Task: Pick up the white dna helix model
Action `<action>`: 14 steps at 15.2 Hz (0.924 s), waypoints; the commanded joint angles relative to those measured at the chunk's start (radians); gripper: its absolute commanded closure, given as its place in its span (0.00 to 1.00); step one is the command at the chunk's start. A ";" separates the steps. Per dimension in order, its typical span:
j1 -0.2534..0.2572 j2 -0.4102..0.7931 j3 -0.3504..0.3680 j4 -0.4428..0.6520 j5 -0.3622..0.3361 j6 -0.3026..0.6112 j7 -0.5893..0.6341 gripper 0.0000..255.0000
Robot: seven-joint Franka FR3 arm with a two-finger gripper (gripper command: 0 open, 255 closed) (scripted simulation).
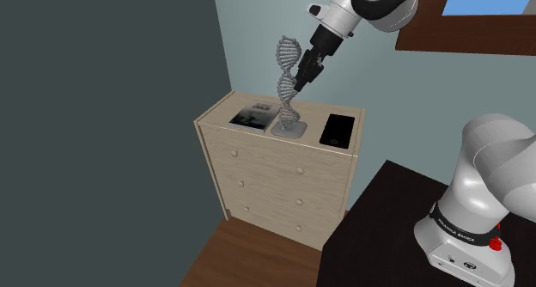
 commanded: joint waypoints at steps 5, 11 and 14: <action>-0.004 -0.005 0.009 0.045 -0.009 -0.049 0.021 1.00; -0.007 -0.007 0.020 0.121 -0.021 -0.125 0.049 1.00; -0.008 -0.005 0.024 0.161 -0.025 -0.162 0.062 1.00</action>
